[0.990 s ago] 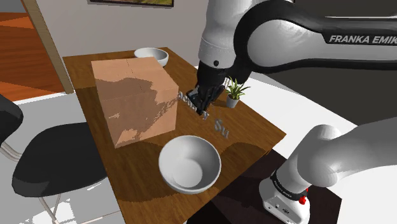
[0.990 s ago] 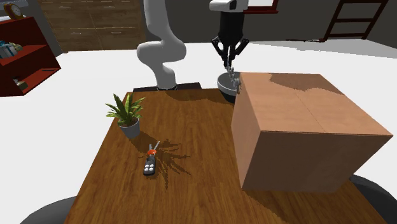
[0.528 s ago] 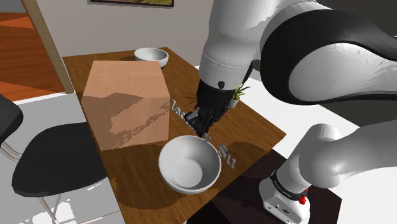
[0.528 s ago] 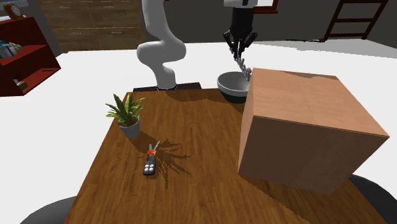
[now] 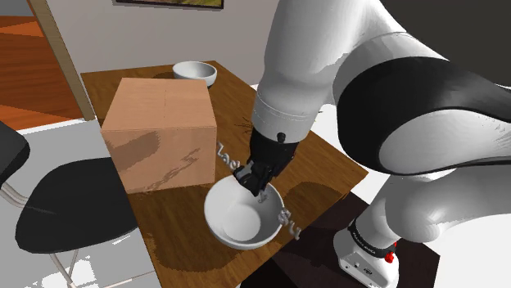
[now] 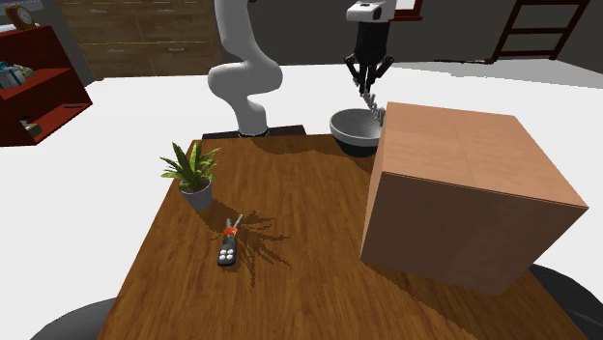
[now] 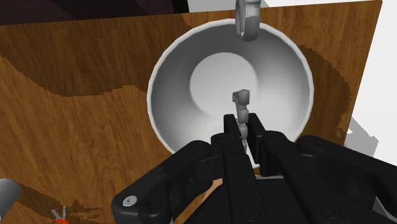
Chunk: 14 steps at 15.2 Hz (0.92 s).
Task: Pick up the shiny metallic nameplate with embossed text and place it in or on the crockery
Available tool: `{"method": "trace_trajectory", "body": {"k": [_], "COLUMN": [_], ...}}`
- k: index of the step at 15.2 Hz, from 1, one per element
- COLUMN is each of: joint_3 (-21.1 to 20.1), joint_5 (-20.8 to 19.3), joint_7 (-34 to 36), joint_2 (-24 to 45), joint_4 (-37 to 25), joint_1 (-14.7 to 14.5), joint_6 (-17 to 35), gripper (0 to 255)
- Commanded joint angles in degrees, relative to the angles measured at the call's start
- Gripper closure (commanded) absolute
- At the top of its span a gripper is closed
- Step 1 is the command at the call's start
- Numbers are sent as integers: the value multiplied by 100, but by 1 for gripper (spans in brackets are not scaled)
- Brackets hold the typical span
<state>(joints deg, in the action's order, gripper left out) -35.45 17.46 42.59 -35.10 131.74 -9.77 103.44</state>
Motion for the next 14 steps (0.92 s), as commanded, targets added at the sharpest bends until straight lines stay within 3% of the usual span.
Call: {"method": "trace_trajectory", "body": {"k": [1, 10, 14], "joint_3": [-49, -270, -270], "joint_5": [38, 160, 160], "joint_7": [4, 7, 7], "joint_2": [-3, 103, 103], "joint_4": [159, 746, 746], "joint_1": [-18, -46, -46], "joint_6": [161, 860, 860], "gripper": [255, 255, 255]}}
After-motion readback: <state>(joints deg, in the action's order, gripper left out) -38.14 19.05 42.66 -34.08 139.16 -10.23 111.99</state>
